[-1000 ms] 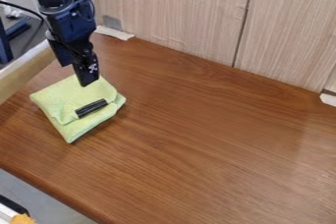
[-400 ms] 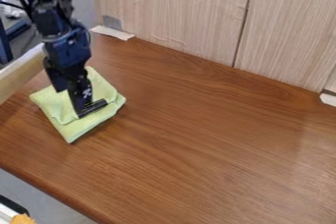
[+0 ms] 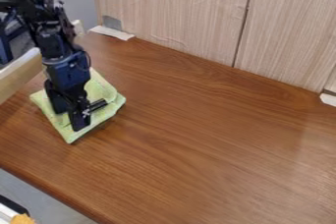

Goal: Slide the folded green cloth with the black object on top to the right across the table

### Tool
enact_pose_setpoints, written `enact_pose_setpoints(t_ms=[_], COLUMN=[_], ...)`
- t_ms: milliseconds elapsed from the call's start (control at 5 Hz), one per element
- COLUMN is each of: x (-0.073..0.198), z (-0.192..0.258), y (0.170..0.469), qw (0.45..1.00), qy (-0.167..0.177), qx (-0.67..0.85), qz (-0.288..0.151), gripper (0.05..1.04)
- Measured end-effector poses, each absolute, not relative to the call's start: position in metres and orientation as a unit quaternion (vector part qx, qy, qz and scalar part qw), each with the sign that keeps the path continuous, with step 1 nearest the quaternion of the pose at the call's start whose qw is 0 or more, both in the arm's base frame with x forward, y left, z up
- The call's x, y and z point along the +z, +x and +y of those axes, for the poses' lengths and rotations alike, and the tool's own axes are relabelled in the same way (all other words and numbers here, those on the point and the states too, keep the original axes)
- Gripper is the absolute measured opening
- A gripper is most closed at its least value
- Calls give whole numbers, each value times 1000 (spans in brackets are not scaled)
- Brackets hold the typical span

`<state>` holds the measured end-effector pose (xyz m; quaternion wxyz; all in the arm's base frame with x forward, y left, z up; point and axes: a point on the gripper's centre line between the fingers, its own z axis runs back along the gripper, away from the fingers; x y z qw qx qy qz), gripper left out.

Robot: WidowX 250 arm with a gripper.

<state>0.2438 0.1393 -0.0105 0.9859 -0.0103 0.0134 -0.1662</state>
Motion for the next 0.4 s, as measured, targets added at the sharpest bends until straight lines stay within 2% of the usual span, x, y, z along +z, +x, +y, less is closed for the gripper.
enact_pose_setpoints(t_ms=[200,400], x=[-20,-18], z=[140,142], y=[248,253], qw=[985,985], qy=[-7,-2], qx=[-170,-169], qz=[24,18], gripper=[952,757])
